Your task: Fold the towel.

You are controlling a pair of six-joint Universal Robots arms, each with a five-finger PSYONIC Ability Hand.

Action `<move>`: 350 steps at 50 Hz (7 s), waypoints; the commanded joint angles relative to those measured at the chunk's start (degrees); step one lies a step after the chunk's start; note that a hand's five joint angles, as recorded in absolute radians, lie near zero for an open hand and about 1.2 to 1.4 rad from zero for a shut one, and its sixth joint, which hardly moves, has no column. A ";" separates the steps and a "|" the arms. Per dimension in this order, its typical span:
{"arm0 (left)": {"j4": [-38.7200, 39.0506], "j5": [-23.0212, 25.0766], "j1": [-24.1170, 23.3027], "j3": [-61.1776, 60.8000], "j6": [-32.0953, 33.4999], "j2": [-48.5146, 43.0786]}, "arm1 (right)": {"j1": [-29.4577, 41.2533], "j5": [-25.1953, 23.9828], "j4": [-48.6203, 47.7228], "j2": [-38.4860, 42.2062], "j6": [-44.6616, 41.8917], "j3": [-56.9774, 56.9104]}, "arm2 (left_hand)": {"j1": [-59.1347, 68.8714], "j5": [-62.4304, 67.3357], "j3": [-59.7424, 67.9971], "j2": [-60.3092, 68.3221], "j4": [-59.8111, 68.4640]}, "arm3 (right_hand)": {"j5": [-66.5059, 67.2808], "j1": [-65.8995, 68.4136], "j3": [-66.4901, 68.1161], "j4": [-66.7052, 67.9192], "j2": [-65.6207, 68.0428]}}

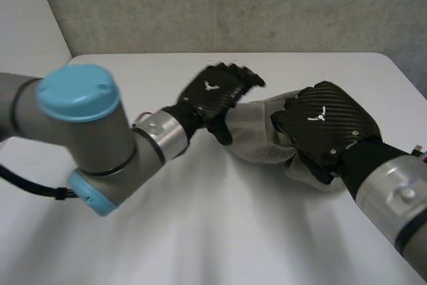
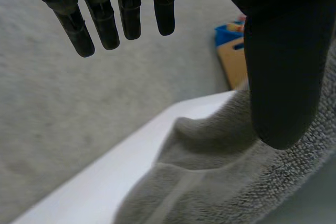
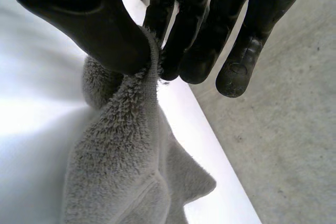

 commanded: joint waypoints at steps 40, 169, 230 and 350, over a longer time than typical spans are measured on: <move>-13.86 -13.64 -1.64 -0.40 16.62 -0.14 | -4.84 -4.94 -0.97 -2.27 0.15 5.56 | 53.72 53.85 53.75 53.74 53.71 | 2.68 3.74 3.30 3.61 3.73; -20.79 -23.22 13.56 3.18 34.46 -8.73 | -0.89 -4.77 -10.90 24.01 2.87 3.63 | 15.66 15.79 15.70 15.68 15.65 | 2.68 3.74 3.30 3.61 3.73; -12.36 -23.31 18.40 -15.02 2.56 33.63 | -5.02 -12.24 -16.88 32.27 26.87 -0.50 | 62.76 62.89 62.80 62.78 62.75 | -51.26 -50.19 -50.64 -50.33 -50.21; 14.10 -22.16 26.84 -26.36 3.18 18.77 | -6.51 -0.90 -3.34 24.19 30.03 -7.10 | 62.76 62.89 62.80 62.78 62.75 | -54.96 -53.89 -54.34 -54.03 -53.91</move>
